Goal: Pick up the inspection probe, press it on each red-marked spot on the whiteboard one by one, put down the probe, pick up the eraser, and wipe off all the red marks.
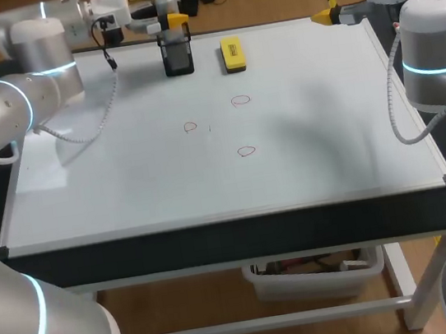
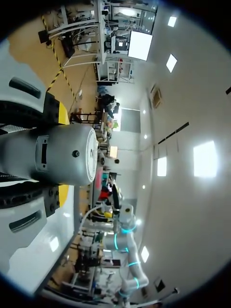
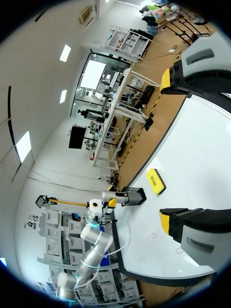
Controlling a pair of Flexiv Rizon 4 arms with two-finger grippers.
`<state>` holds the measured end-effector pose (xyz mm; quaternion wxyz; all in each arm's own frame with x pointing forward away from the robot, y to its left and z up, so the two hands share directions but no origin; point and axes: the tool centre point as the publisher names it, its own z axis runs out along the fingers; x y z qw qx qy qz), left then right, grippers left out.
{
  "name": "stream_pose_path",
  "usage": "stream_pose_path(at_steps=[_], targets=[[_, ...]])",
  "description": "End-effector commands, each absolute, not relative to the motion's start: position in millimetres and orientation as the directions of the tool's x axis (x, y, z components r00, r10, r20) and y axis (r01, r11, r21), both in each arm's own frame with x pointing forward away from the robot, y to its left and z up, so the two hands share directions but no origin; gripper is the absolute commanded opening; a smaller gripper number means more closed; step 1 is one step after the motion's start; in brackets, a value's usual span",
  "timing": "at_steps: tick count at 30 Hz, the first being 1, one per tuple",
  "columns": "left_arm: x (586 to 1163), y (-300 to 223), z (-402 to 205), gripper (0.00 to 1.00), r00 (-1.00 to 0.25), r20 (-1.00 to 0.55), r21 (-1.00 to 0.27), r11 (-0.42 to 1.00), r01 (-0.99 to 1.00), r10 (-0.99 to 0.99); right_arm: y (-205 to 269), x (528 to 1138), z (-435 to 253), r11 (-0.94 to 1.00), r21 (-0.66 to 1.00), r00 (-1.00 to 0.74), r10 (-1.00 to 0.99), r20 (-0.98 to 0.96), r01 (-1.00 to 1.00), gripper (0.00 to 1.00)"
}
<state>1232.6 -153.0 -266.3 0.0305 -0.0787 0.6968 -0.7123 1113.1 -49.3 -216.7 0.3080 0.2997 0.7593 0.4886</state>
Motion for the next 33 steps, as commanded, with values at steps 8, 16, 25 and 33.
stream_pose_path(at_steps=[8,16,25,33], targets=[[1238,-149,-245,0.00,-0.999,0.041,-0.999,-0.023,-0.041,0.000,-49,1114,-216,0.344,0.926,-0.631,0.756,-0.175,0.156,1.00],[1238,-146,-231,0.00,-1.000,0.025,-1.000,-0.015,-0.025,0.006,-49,1114,-216,0.344,0.926,-0.631,0.756,-0.175,0.156,1.00],[1235,-145,-209,0.00,-1.000,0.022,-1.000,-0.020,-0.022,0.007,-49,1114,-216,0.344,0.926,-0.631,0.756,-0.175,0.156,1.00],[1232,-145,-189,0.00,-1.000,0.023,-1.000,-0.018,-0.023,0.004,-49,1114,-216,0.344,0.926,-0.631,0.756,-0.175,0.156,1.00]])
